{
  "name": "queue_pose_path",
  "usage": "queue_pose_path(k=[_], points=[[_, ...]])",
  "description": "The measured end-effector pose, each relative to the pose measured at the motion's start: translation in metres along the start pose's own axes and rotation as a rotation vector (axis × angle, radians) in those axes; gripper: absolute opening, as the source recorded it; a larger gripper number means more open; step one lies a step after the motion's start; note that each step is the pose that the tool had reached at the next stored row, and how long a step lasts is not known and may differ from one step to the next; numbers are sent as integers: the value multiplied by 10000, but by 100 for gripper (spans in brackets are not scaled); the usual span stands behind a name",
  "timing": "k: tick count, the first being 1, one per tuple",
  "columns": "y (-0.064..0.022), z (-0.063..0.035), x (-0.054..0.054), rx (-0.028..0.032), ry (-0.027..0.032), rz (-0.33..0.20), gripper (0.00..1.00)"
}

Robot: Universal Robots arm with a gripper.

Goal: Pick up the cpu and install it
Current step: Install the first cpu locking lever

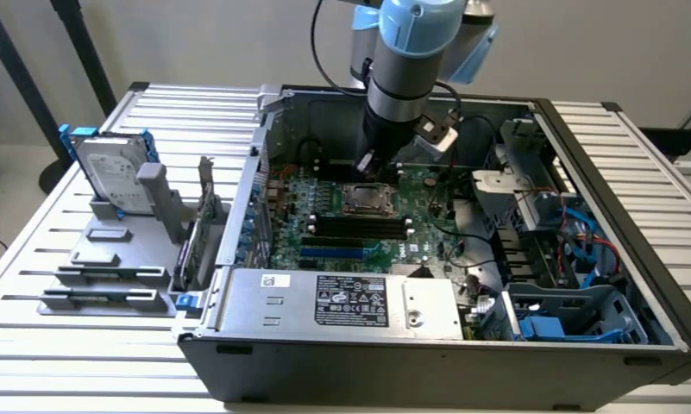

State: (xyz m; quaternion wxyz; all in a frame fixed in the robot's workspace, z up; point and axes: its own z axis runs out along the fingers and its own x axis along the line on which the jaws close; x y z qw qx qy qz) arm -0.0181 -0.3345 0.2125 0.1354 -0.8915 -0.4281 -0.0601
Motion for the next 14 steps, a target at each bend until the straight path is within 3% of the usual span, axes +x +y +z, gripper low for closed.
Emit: queue_pose_path(k=[8,14], points=[[-62,-158,-108,67,71,21,11],[-71,-313,-233,81,89,22,11]])
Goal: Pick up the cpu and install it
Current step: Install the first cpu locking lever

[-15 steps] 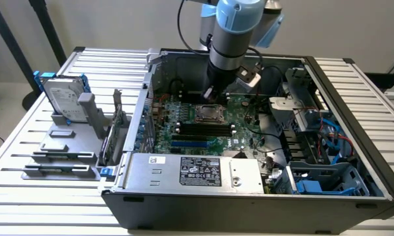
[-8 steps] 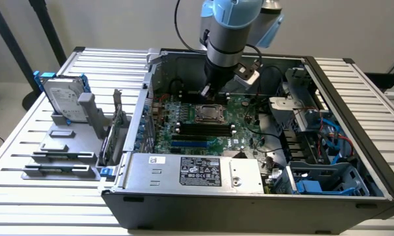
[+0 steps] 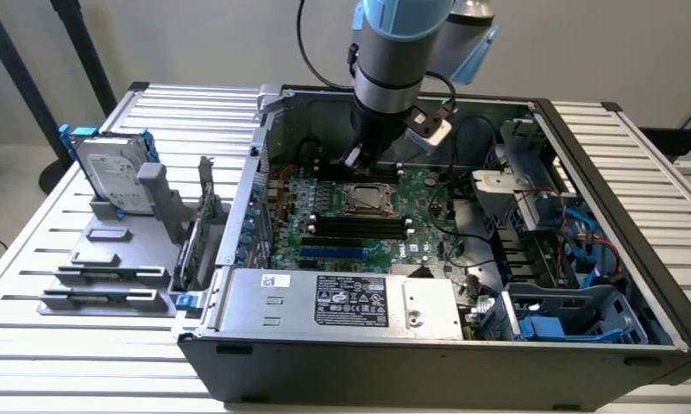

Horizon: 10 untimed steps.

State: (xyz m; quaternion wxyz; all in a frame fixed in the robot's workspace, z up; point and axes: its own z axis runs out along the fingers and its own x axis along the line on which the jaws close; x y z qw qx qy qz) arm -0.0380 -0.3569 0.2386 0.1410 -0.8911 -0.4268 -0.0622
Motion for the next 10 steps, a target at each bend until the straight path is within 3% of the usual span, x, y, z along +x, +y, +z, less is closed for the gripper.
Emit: queue_pose_path(k=[10], points=[[73,-209,-282,41,52,0,11]])
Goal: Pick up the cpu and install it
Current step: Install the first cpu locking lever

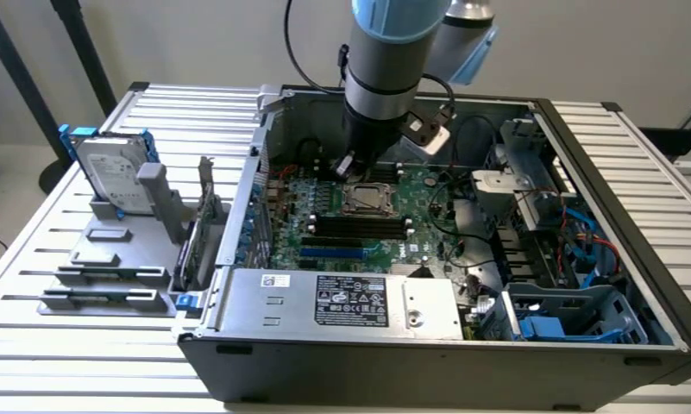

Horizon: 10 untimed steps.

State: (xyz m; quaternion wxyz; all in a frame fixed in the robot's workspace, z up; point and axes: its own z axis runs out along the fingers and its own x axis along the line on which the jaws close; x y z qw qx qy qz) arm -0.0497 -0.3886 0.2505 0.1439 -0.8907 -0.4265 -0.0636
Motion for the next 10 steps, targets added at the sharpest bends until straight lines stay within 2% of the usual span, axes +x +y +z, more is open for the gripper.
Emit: queue_pose_path(k=[7,10], points=[[84,-121,-224,56,66,-1,11],[89,-146,-324,84,101,-1,11]])
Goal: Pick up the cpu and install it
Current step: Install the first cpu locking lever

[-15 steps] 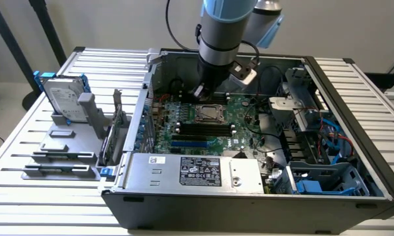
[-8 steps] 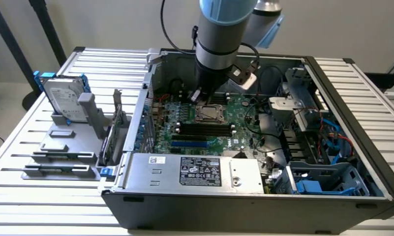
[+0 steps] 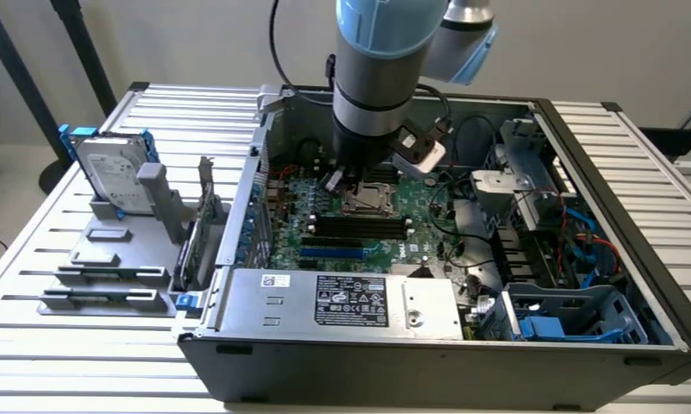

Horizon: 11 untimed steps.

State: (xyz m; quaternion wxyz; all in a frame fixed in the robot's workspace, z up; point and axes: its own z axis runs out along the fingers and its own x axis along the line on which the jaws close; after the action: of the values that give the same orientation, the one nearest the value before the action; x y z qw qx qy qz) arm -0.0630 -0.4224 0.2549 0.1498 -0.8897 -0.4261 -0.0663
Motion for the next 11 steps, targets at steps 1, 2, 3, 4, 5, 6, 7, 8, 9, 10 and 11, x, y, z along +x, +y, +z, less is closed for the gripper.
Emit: queue_pose_path(k=[1,2,3,4,5,6,7,8,9,10,11], points=[[-8,-1,-21,15,20,-1,11],[-16,2,-36,35,44,-1,11],[-22,7,-48,52,64,-2,11],[-24,14,-58,64,81,-2,11],[-24,25,-66,74,95,-2,11],[-23,34,-72,78,99,-3,11],[-23,46,-78,78,98,-2,11],[-22,62,-84,78,98,-2,11],[-20,80,-90,79,99,-1,11],[-18,97,-96,80,99,-2,11],[-15,114,-101,80,100,-2,11]])
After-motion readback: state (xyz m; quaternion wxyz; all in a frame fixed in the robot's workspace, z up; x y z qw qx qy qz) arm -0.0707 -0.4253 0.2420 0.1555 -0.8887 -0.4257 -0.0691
